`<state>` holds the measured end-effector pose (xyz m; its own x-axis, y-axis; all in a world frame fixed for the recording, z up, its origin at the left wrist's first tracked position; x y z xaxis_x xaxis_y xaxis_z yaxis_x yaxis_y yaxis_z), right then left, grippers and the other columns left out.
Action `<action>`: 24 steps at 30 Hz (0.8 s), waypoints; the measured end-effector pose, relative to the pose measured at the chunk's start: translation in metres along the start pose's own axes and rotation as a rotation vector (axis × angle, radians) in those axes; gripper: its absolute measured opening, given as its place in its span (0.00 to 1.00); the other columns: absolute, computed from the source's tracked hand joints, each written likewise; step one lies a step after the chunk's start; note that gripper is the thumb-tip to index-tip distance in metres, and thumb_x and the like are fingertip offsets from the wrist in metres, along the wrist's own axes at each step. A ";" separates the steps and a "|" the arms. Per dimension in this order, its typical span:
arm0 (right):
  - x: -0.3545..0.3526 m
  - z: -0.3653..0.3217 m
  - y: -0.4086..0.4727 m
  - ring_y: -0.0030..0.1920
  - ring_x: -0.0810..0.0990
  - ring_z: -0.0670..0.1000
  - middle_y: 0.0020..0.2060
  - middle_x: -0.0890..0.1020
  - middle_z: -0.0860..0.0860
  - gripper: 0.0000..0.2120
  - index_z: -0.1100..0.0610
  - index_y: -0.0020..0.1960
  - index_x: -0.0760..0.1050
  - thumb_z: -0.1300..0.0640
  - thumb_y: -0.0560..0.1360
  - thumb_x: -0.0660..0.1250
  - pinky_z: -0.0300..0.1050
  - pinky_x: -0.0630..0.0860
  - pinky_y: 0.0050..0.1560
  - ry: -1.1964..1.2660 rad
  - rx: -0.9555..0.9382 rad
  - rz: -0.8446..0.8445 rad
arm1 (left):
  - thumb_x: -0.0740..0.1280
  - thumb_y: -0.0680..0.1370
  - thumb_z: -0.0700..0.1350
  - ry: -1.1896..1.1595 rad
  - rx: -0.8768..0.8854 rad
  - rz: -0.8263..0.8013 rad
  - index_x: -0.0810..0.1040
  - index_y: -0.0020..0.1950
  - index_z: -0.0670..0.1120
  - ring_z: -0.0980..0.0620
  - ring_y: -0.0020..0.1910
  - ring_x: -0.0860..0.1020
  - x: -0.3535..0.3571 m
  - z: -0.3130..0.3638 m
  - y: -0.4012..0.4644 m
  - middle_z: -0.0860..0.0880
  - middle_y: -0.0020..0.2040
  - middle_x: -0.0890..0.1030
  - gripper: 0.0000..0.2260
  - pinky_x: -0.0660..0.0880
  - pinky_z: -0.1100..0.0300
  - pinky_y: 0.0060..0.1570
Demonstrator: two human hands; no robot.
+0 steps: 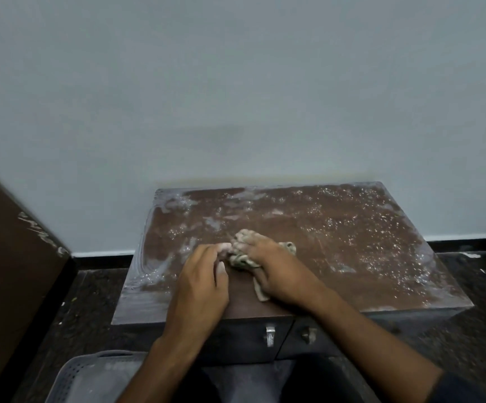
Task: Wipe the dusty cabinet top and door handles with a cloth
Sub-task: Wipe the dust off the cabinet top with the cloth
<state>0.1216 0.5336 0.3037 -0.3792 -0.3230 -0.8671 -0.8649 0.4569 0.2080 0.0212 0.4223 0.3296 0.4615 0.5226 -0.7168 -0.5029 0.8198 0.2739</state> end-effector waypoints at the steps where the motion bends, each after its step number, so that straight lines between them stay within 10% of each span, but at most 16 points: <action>1: -0.009 0.015 0.002 0.75 0.65 0.47 0.72 0.72 0.48 0.20 0.50 0.69 0.75 0.62 0.78 0.64 0.40 0.53 0.78 -0.007 0.037 0.036 | 0.62 0.80 0.40 -0.003 0.008 -0.010 0.76 0.64 0.52 0.64 0.57 0.71 -0.001 -0.002 0.000 0.58 0.59 0.76 0.14 0.66 0.72 0.57; 6: -0.022 0.070 0.044 0.75 0.66 0.55 0.73 0.71 0.55 0.20 0.57 0.72 0.71 0.57 0.81 0.63 0.48 0.58 0.78 -0.099 0.364 0.183 | 0.62 0.81 0.44 0.103 0.003 -0.070 0.74 0.70 0.50 0.57 0.64 0.71 0.010 -0.011 0.009 0.55 0.65 0.77 0.16 0.68 0.63 0.66; 12: 0.012 0.009 0.005 0.77 0.61 0.49 0.75 0.68 0.49 0.22 0.50 0.73 0.70 0.57 0.79 0.61 0.49 0.58 0.78 -0.007 0.064 -0.002 | 0.61 0.80 0.44 0.135 -0.016 -0.076 0.79 0.61 0.48 0.53 0.59 0.74 0.018 -0.014 0.023 0.52 0.58 0.80 0.12 0.73 0.56 0.61; 19: -0.020 0.061 0.017 0.75 0.66 0.56 0.73 0.71 0.55 0.22 0.57 0.72 0.72 0.60 0.79 0.65 0.50 0.59 0.77 -0.122 0.338 0.155 | 0.61 0.77 0.37 0.056 -0.013 -0.099 0.81 0.51 0.52 0.57 0.57 0.73 0.009 -0.004 0.006 0.56 0.52 0.81 0.13 0.74 0.57 0.58; 24: 0.011 -0.008 -0.034 0.74 0.66 0.52 0.72 0.72 0.51 0.19 0.51 0.69 0.75 0.59 0.79 0.62 0.50 0.61 0.77 0.007 0.119 0.019 | 0.61 0.72 0.33 0.049 -0.072 -0.119 0.71 0.36 0.51 0.54 0.48 0.72 0.010 0.000 0.004 0.55 0.43 0.75 0.13 0.70 0.59 0.46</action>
<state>0.1437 0.5077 0.2906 -0.3973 -0.3188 -0.8605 -0.8125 0.5581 0.1684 0.0233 0.4311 0.3237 0.4856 0.4088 -0.7727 -0.4983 0.8557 0.1395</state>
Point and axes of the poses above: each hand's wrist, its own y-axis towards the middle knuckle, its own x-axis out of the palm, z = x × y, the point moved 7 cm from there along y, towards the middle knuckle
